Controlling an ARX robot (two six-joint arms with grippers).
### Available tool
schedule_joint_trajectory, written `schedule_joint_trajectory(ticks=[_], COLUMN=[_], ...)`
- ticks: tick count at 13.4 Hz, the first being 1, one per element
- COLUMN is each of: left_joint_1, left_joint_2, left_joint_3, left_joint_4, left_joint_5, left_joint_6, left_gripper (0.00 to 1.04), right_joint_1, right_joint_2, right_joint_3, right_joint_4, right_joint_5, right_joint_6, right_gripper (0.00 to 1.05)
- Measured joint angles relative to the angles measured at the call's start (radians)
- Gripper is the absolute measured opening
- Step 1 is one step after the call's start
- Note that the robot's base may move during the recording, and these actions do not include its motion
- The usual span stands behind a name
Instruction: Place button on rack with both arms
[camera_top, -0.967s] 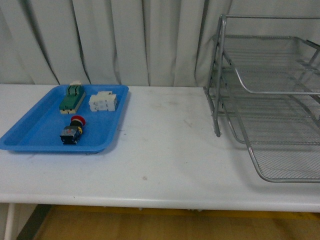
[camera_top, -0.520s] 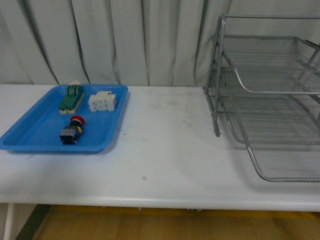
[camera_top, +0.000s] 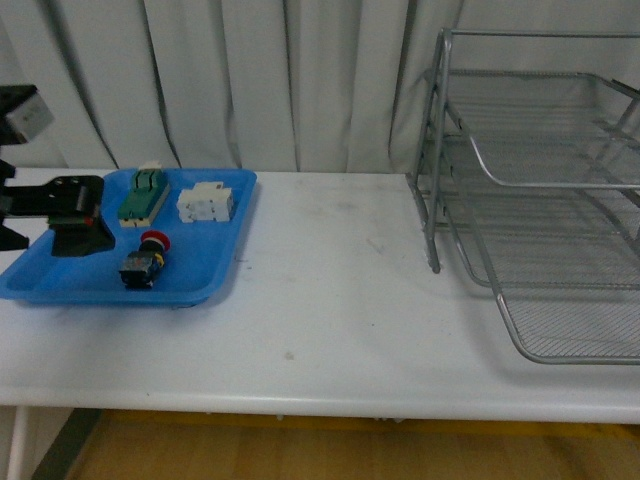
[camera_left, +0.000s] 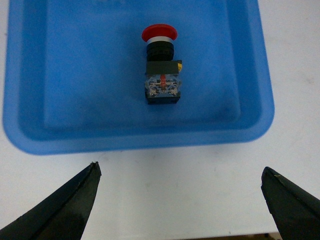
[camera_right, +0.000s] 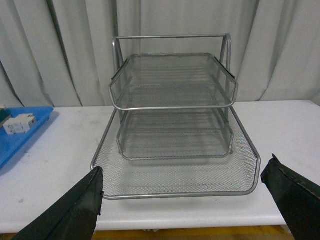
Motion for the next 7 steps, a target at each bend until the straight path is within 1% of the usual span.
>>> schedule_joint_trajectory(ticks=[1, 2, 3, 5, 6, 7], left_joint_1=[-0.012, -0.014, -0.012, -0.012, -0.012, -0.012], left_joint_2=[0.242, 0.453, 0.569, 0.607, 0.620, 0.621], left_joint_3=[0.277, 0.499, 0.638, 0.657, 0.657, 0.657], left_joint_4=[-0.088, -0.174, -0.210, -0.193, -0.193, -0.187], left_joint_5=[0.018, -0.011, -0.033, -0.053, -0.062, -0.065], left_joint_6=[-0.001, -0.010, -0.023, -0.021, -0.019, -0.020], left_gripper=[0.98, 0.98, 0.98, 0.98, 0.90, 0.84], right_joint_1=[0.000, 0.000, 0.000, 0.000, 0.000, 0.000], right_joint_2=[0.000, 0.000, 0.000, 0.000, 0.000, 0.000], right_joint_3=[0.000, 0.000, 0.000, 0.000, 0.000, 0.000], right_joint_4=[0.000, 0.000, 0.000, 0.000, 0.000, 0.000], right_joint_5=[0.000, 0.000, 0.000, 0.000, 0.000, 0.000], right_joint_6=[0.000, 0.000, 0.000, 0.000, 0.000, 0.000], right_gripper=[0.98, 0.98, 0.98, 0.98, 0.98, 0.98])
